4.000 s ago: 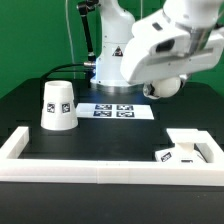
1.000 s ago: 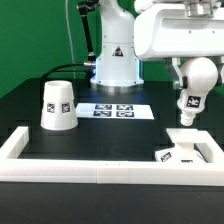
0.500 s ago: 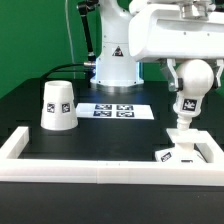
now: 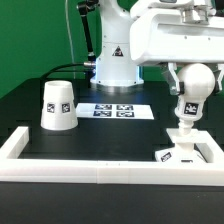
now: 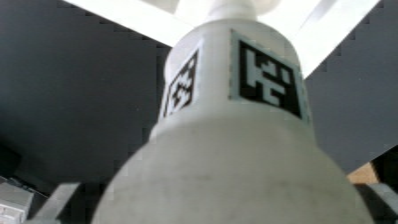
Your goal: Assemble lamp
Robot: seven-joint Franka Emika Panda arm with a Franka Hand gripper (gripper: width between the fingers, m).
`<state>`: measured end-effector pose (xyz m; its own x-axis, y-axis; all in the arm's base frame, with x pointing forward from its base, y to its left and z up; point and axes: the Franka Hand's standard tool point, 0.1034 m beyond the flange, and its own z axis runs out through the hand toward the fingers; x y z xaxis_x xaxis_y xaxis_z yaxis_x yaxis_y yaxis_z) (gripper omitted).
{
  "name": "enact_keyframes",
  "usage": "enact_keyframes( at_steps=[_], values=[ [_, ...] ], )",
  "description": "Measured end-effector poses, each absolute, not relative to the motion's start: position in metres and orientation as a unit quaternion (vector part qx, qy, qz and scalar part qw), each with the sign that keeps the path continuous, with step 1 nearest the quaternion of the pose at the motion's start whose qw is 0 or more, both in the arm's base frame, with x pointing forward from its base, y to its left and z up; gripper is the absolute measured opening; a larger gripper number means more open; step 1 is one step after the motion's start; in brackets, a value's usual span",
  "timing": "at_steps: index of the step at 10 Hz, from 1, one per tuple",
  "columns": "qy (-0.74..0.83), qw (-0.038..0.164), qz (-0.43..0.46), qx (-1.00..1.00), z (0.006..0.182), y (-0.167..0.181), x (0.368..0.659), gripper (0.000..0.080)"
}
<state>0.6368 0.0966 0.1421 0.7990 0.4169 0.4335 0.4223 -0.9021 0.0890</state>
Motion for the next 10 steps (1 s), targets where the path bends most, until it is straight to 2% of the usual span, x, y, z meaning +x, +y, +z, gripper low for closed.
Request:
enact_keyframes(
  at_steps=[10],
  values=[
    [-0.227,0.008,-0.216,-0.950,0.131,0.103,0.626,0.0576]
  ],
)
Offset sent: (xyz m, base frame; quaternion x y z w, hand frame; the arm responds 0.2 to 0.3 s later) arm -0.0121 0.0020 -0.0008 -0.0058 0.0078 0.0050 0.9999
